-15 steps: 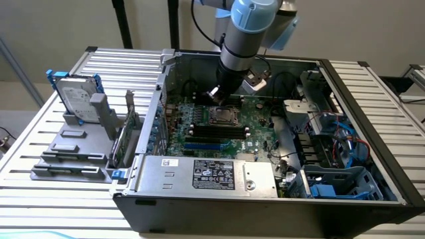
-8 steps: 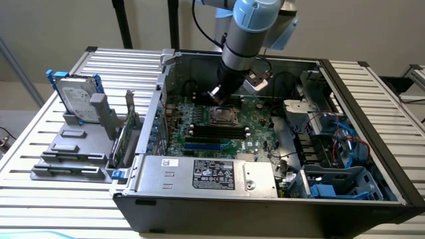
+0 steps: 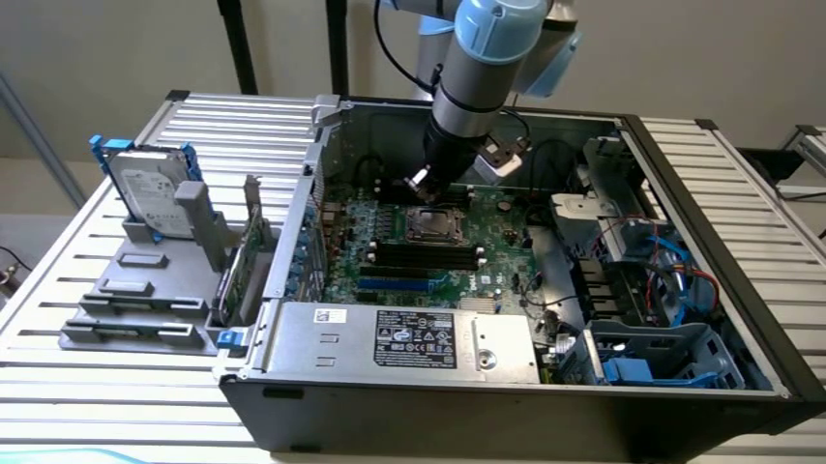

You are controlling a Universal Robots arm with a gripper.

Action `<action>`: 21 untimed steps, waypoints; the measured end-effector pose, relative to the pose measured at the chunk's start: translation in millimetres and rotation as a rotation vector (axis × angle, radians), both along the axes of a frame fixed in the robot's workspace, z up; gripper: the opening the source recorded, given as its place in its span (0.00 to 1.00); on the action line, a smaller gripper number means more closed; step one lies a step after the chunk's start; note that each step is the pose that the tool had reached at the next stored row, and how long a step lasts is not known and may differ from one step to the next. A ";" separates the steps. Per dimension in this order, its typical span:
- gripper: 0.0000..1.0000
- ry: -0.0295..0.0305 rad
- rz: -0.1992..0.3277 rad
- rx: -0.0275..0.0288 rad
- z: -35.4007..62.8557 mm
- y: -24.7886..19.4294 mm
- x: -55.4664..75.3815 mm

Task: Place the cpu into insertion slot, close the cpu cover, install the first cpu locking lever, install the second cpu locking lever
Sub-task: 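Install the first cpu locking lever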

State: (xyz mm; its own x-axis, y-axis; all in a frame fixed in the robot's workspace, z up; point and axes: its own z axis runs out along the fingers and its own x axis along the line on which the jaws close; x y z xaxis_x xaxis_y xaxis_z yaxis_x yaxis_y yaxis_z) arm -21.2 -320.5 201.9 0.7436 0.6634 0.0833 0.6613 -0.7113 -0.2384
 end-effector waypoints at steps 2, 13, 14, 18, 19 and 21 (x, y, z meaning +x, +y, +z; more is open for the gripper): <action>0.11 0.0000 0.000 -0.0001 0.0 0.0 0.0; 0.11 0.0001 0.000 -0.0001 0.0 2.9 -0.9; 0.11 0.0000 0.000 0.0000 0.0 3.5 -1.1; 0.11 0.0001 0.000 -0.0001 0.0 4.6 -1.5; 0.11 0.0001 0.000 0.0000 0.0 4.6 -1.5; 0.11 0.0001 0.000 -0.0001 0.0 4.6 -1.5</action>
